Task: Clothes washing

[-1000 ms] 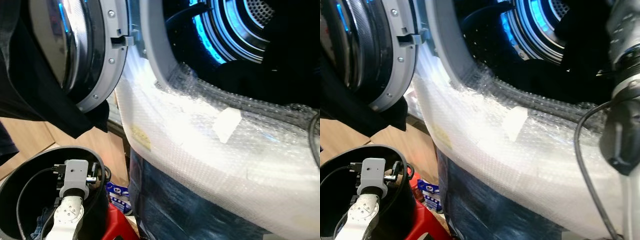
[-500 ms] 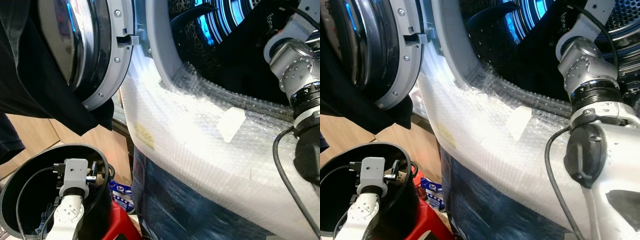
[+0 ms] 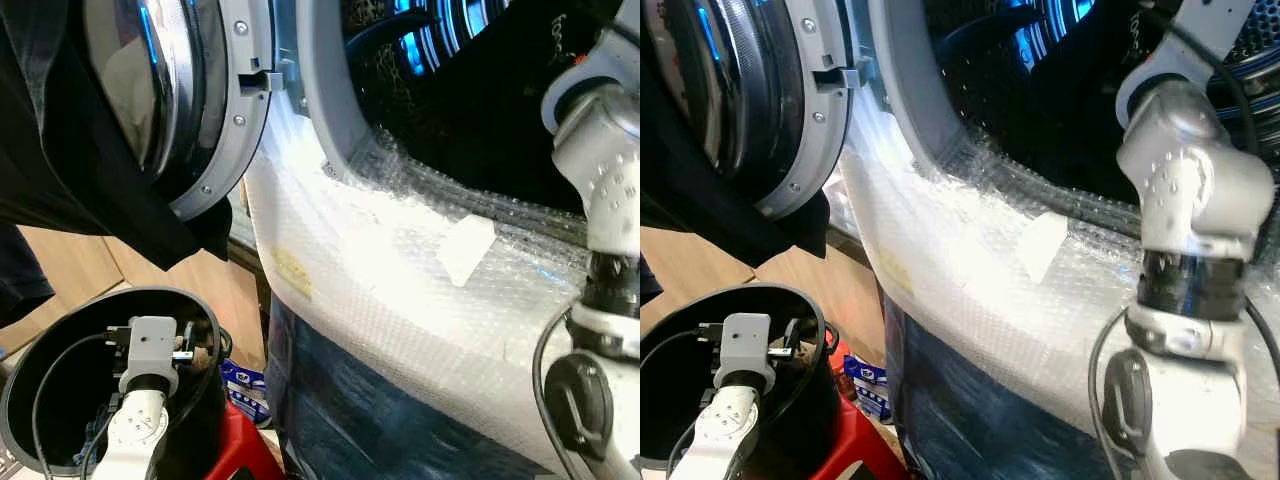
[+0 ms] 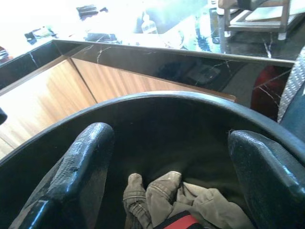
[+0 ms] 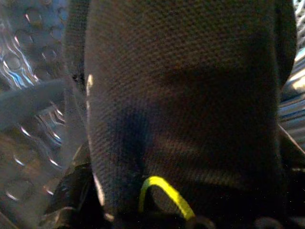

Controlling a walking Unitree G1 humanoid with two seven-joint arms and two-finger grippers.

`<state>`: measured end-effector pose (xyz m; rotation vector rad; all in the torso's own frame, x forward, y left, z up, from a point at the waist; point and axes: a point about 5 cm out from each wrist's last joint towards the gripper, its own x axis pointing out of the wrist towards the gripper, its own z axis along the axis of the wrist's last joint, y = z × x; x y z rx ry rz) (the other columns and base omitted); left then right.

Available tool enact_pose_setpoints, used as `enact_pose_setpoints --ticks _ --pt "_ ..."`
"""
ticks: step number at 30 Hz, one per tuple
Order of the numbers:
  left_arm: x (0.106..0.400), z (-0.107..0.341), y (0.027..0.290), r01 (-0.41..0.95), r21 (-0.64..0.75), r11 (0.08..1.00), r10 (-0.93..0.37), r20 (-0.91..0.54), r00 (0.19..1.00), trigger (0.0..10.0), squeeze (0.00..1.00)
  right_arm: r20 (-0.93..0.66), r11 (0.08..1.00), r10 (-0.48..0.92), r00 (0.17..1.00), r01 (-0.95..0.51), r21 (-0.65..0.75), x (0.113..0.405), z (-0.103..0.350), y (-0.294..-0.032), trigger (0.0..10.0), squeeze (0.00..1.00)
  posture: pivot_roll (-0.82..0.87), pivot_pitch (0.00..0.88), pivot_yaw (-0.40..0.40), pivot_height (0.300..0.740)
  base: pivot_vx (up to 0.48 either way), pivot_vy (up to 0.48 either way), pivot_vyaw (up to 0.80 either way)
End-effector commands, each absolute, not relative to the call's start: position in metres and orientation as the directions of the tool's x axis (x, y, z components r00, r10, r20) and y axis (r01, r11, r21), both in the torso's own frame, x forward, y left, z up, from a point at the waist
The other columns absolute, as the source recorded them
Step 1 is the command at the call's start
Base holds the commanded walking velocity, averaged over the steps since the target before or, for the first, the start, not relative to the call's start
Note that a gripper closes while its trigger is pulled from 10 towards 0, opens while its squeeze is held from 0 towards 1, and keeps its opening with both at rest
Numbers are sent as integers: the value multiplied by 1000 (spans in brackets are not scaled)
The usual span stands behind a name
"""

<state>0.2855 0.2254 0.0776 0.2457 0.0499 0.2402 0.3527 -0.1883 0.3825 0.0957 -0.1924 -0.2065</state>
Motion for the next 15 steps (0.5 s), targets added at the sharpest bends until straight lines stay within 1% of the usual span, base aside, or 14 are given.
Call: enact_pose_setpoints --ticks 1,4,5,7,8,9,13,14,15 --pt "285 79 224 -221 252 942 233 -20 972 10000 0 204 971 -232 951 215 104 343 387 -191 10000 0 -66 42 -24 740 0 0 0" --pt "286 79 224 -217 254 943 229 -21 973 10000 0 183 974 -224 957 214 70 335 377 -192 10000 0 -63 40 -23 740 0 0 0" --pt "286 79 224 -216 255 942 229 -21 973 10000 0 179 978 -207 962 206 22 331 373 -193 10000 0 -59 37 -25 740 0 0 0" --pt "287 81 226 -222 255 941 234 -15 972 10000 0 163 982 -184 969 189 -18 325 364 -197 10000 0 -57 40 -23 740 0 0 0" --pt "288 82 227 -224 256 940 235 -13 972 10000 0 152 982 -182 972 186 -15 325 361 -201 10000 0 -57 36 -23 740 0 0 0" --pt "288 82 228 -224 259 940 235 -11 972 10000 0 143 980 -200 969 199 26 326 359 -208 10000 0 -57 36 -23 740 0 0 0" --pt "288 83 229 -225 260 939 236 -11 972 10000 0 140 976 -215 966 210 50 328 359 -211 10000 0 -56 33 -19 740 0 0 0" --pt "288 83 229 -226 260 939 236 -10 972 10000 0 132 973 -228 965 223 54 333 357 -214 10000 1000 -52 27 -20 740 0 0 0" --pt "288 83 228 -225 260 939 235 -10 972 10000 0 114 966 -252 961 244 83 339 354 -217 10000 1000 -48 26 -20 740 0 0 0"
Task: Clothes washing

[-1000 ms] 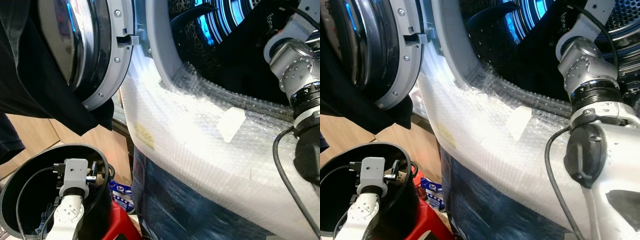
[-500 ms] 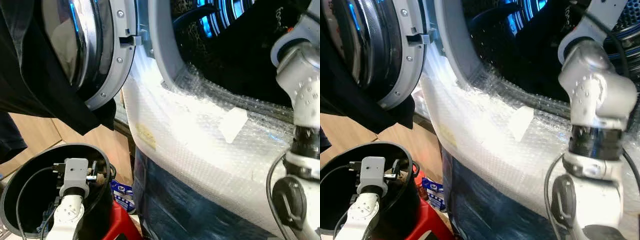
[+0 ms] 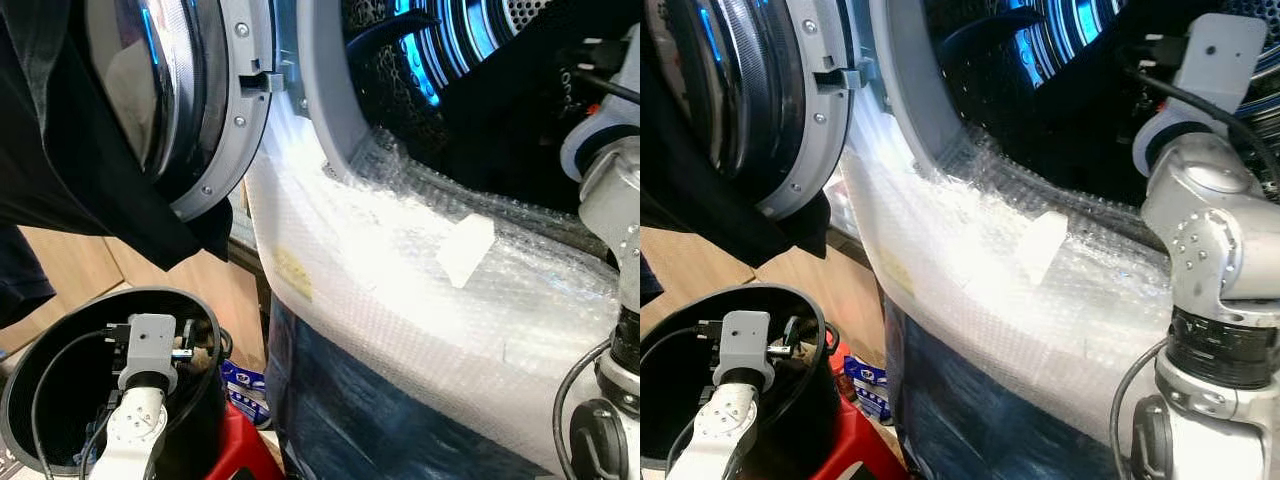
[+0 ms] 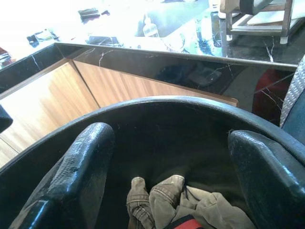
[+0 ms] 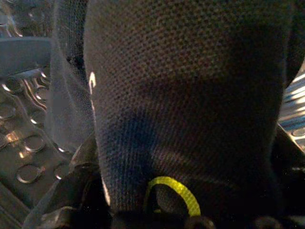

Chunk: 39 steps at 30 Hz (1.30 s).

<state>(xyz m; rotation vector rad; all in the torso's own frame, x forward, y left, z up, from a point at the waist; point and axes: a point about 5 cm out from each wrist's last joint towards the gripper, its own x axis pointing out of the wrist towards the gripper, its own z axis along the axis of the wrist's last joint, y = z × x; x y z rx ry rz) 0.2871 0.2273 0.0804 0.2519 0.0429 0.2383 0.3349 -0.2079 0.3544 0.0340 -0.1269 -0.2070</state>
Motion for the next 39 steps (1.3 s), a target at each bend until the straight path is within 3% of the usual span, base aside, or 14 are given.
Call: enact_pose_setpoints --ticks 1,8,19,23,25,27,34,35,36,39 --pt "288 83 228 -223 260 940 234 -10 972 10000 0 98 963 -262 960 253 98 343 351 -218 10000 1000 -38 20 -24 740 0 0 0" --pt "287 82 228 -225 256 940 236 -11 972 10000 0 76 958 -267 961 255 134 357 349 -220 10000 1000 -40 8 -19 740 0 0 0" --pt "291 84 223 -200 262 944 211 -12 977 10000 0 152 965 -229 961 204 164 404 392 -174 10000 1000 -38 0 -14 740 0 0 0" --pt "291 83 225 -198 264 944 210 -17 978 10000 0 152 965 -216 964 187 186 405 398 -163 10000 1000 -56 0 -11 740 0 0 0" --pt "290 79 227 -192 276 942 209 -36 977 10000 0 168 962 -170 971 127 240 407 415 -134 10000 1000 -104 9 7 740 0 0 0" --pt "289 78 227 -188 279 942 207 -41 977 10000 0 202 974 -167 965 130 185 405 424 -127 10000 1000 -90 10 -5 740 0 0 0" --pt "288 77 225 -186 273 944 205 -44 978 10000 0 257 980 -177 950 147 131 401 443 -127 10000 1000 -92 12 -23 740 0 0 0" --pt "288 76 224 -185 271 945 205 -47 978 10000 0 255 984 -167 952 145 100 402 441 -127 10000 157 -96 14 -26 740 0 0 0" --pt "288 75 223 -184 268 946 205 -51 977 10000 0 244 986 -156 957 136 97 403 437 -127 10000 0 -101 13 -25 740 0 0 0" --pt "288 71 218 -161 263 951 185 -67 981 10000 0 225 989 -140 964 124 84 404 432 -129 10000 0 -120 15 -12 740 0 0 0"
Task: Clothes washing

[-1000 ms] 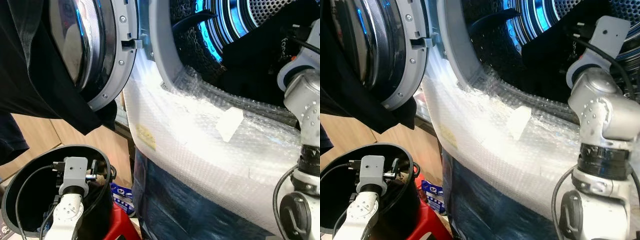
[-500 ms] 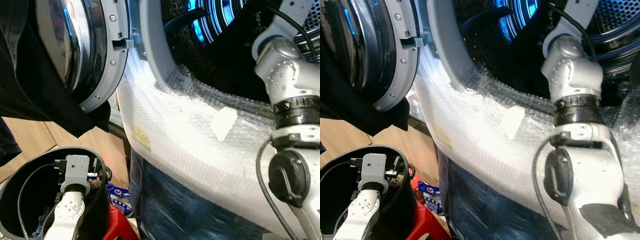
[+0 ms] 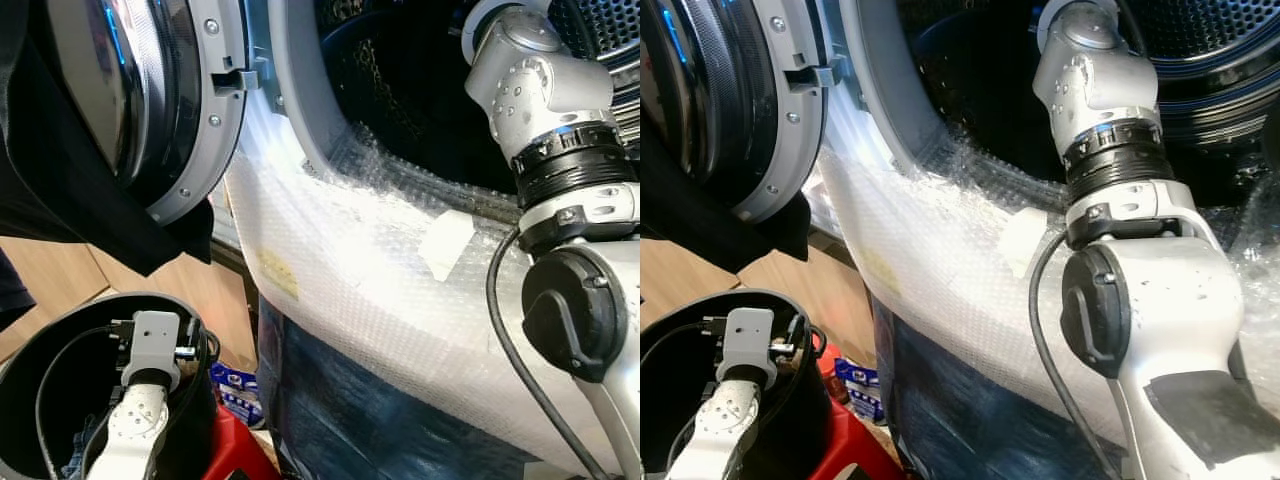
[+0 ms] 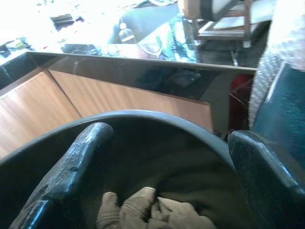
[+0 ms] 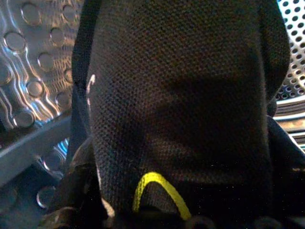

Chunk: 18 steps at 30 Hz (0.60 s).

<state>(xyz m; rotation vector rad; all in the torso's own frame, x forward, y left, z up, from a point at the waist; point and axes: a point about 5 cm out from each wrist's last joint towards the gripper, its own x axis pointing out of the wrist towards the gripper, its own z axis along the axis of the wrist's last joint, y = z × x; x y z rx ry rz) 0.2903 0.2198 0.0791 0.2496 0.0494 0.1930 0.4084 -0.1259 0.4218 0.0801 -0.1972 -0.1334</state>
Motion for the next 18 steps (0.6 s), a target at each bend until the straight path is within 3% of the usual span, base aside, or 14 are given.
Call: enact_pose_setpoints --ticks 1,18 --pt "288 70 217 -156 262 952 179 -68 981 10000 0 224 989 -142 964 127 81 404 431 -130 10000 0 -120 15 -12 740 0 0 0" --pt "287 71 216 -154 261 953 177 -67 982 10000 0 196 997 7 981 -22 72 369 422 -136 10000 0 -120 16 -33 740 0 0 0"
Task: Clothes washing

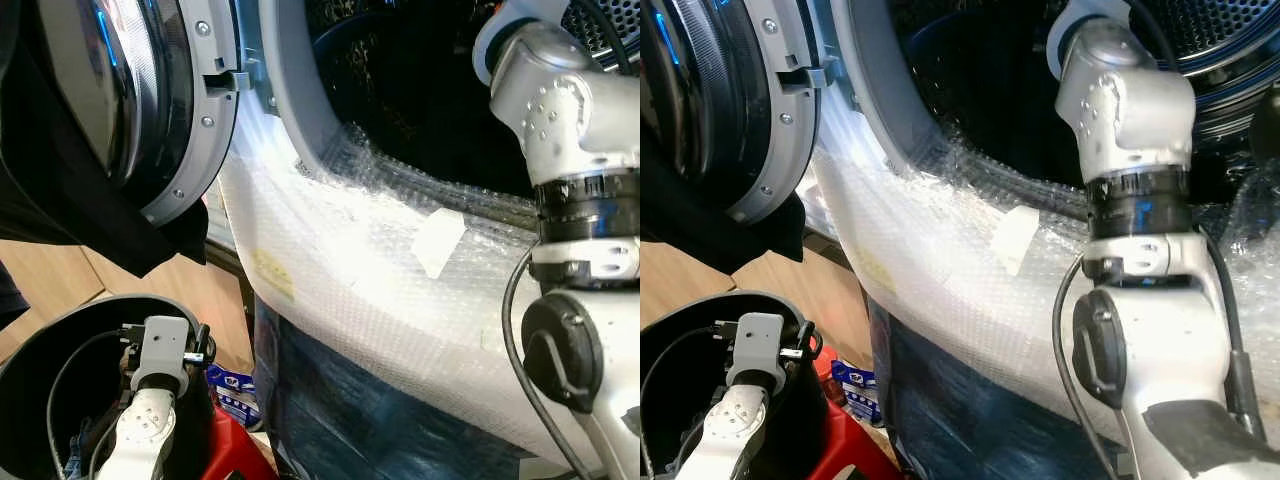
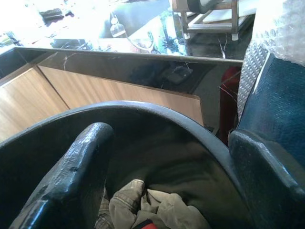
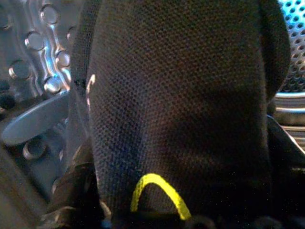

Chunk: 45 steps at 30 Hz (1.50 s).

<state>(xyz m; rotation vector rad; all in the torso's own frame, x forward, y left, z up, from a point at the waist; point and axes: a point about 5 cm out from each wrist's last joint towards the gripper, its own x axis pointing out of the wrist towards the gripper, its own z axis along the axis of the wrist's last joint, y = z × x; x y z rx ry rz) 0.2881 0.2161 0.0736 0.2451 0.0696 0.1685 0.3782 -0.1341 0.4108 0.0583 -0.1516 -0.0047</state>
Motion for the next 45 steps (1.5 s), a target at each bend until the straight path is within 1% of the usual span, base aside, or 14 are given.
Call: enact_pose_setpoints --ticks 1,6,8,12,22,23,24,25,28,30,36,39,43,45 --pt "287 71 216 -156 260 953 178 -67 982 10000 0 191 997 17 981 -31 72 365 420 -137 10000 0 -122 14 -30 740 0 0 0" --pt "286 69 216 -159 254 954 182 -70 981 10000 0 189 998 21 982 -32 55 346 414 -148 10000 0 -127 15 -29 740 0 0 0" --pt "285 69 215 -149 257 955 173 -73 982 10000 0 187 994 99 977 -106 27 335 410 -148 10000 0 -131 13 -33 740 0 0 0" --pt "286 69 215 -154 256 954 178 -73 981 10000 0 166 991 129 978 -134 22 326 403 -149 10000 0 -132 15 -32 740 0 0 0" --pt "291 73 215 -161 251 954 182 -61 981 10000 0 74 998 5 997 -9 60 325 368 -177 10000 20 -124 13 -34 740 0 0 0" --pt "291 73 215 -164 251 954 185 -62 981 10000 0 80 998 -8 997 3 60 325 367 -180 10000 733 -122 11 -36 740 0 0 0" --pt "291 73 215 -164 251 954 185 -62 981 10000 0 80 998 -8 997 3 60 325 367 -180 10000 733 -122 11 -36 740 0 0 0" --pt "291 72 217 -169 251 953 190 -62 980 10000 0 105 998 -4 994 -3 60 324 366 -183 10000 1000 -120 10 -38 740 0 0 0" --pt "290 72 218 -174 251 952 195 -62 979 10000 0 154 998 1 988 -10 55 322 368 -187 10000 1000 -120 12 -37 740 0 0 0" --pt "290 73 218 -177 252 951 198 -60 978 10000 0 266 993 109 958 -115 6 313 372 -186 10000 1000 -117 18 -38 740 0 0 0" --pt "289 73 219 -180 254 950 201 -59 978 10000 0 243 952 301 922 -275 -136 299 358 -190 10000 1000 -115 27 -39 740 0 0 0" --pt "289 74 221 -181 257 949 202 -57 978 10000 0 200 881 431 880 -363 -303 286 347 -190 10000 1000 -111 36 -39 740 0 0 0" --pt "289 77 221 -167 264 950 185 -43 982 10000 0 179 872 430 885 -356 -335 285 343 -192 10000 1000 -111 39 -39 740 0 0 0" --pt "290 83 214 -101 293 951 110 -15 994 10000 0 179 878 416 891 -343 -334 284 340 -196 10000 1000 -105 46 -33 740 0 0 0"
